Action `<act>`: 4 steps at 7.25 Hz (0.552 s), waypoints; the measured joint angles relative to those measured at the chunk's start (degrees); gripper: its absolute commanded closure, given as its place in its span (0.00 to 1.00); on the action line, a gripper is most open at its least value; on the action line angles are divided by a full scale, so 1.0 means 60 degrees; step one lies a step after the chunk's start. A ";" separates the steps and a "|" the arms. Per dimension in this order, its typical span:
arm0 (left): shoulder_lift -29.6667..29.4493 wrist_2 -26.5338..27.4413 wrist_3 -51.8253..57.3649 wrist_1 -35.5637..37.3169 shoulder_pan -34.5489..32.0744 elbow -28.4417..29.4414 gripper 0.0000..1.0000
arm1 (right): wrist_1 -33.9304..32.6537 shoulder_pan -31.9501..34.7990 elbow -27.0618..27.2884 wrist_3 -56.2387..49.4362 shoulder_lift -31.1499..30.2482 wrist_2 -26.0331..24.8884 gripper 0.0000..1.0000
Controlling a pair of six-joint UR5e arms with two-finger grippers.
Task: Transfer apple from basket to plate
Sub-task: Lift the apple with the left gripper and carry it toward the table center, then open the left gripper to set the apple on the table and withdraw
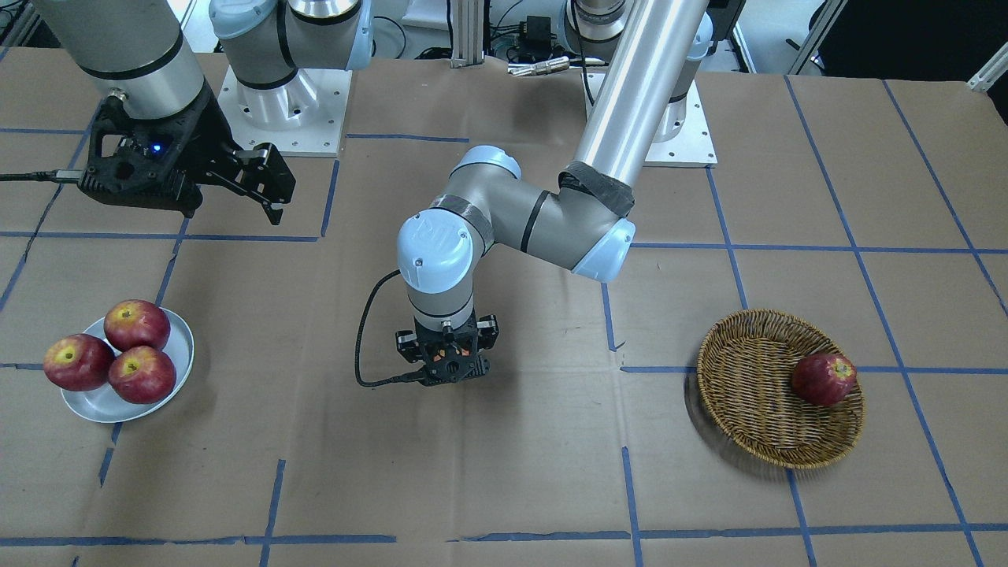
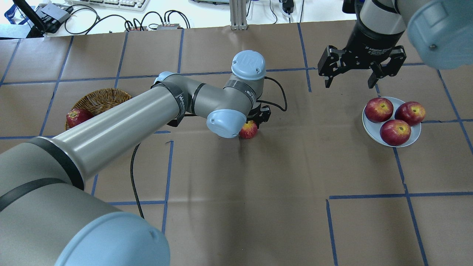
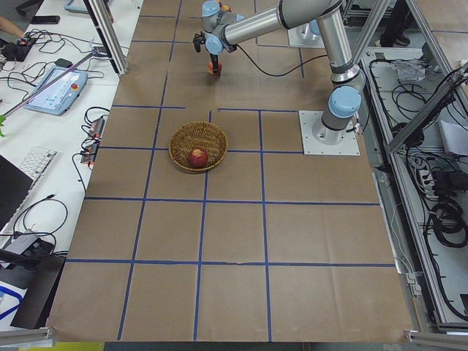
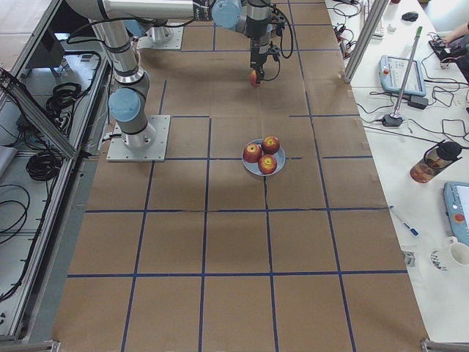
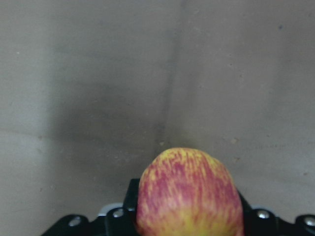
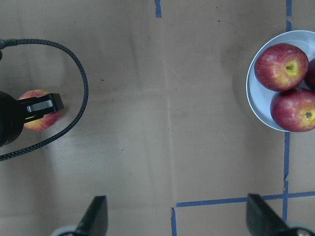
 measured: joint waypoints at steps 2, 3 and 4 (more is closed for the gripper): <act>0.0215 0.0013 0.0026 -0.0056 0.0021 -0.0066 0.01 | 0.0000 0.0000 0.0000 -0.0001 -0.0001 0.0000 0.00; 0.0509 0.0018 0.0039 -0.0260 0.0062 0.0028 0.01 | 0.0000 0.0000 0.0000 0.0000 0.0000 0.0000 0.00; 0.0946 0.0008 0.0047 -0.0622 0.0116 0.0118 0.01 | -0.0004 0.0000 0.0000 -0.0007 0.0000 0.0000 0.00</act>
